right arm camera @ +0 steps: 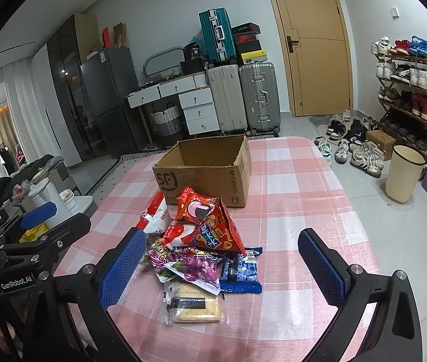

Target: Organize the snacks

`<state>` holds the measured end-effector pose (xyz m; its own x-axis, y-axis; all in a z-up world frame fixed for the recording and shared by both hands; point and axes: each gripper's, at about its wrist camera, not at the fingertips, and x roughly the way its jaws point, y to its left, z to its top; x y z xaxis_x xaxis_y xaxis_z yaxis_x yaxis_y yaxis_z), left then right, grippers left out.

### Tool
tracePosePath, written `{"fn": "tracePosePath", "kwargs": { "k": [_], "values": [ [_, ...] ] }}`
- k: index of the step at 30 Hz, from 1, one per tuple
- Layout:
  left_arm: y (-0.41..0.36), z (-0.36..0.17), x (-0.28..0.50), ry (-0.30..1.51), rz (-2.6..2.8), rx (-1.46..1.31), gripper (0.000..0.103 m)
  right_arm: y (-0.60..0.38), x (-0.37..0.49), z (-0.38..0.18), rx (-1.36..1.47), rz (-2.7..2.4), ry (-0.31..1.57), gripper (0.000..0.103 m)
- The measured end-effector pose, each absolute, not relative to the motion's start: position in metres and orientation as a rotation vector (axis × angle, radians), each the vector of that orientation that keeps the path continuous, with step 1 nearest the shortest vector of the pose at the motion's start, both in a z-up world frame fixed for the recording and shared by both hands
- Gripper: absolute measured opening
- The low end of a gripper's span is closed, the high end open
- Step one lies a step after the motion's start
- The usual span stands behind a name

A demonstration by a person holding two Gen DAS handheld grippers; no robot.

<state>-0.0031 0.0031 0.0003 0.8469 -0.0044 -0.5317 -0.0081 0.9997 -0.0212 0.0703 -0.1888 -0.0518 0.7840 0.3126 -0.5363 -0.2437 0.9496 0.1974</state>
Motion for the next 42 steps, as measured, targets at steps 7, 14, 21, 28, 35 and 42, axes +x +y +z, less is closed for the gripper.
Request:
{"fn": "tracePosePath", "kwargs": {
  "k": [7,14,21,28,35,42],
  "values": [
    [0.004,0.0,-0.004,0.562,-0.002,-0.026,0.102,-0.189,0.07,-0.052,0.12,0.303,0.597,0.103],
    [0.003,0.0,-0.005,0.566,-0.009,-0.03,0.102,-0.181,0.065,-0.045,0.11,0.333,0.584,0.103],
    [0.003,0.0,-0.005,0.568,-0.01,-0.029,0.102,-0.178,0.064,-0.045,0.114,0.341,0.583,0.103],
    [0.003,0.0,-0.004,0.571,-0.013,-0.03,0.102,-0.178,0.063,-0.045,0.113,0.348,0.584,0.103],
    [0.003,-0.001,-0.003,0.583,-0.021,-0.033,0.102,-0.178,0.063,-0.045,0.115,0.35,0.582,0.103],
    [0.002,-0.002,-0.003,0.584,-0.022,-0.036,0.102,-0.176,0.062,-0.046,0.123,0.365,0.578,0.103]
  ]
}}
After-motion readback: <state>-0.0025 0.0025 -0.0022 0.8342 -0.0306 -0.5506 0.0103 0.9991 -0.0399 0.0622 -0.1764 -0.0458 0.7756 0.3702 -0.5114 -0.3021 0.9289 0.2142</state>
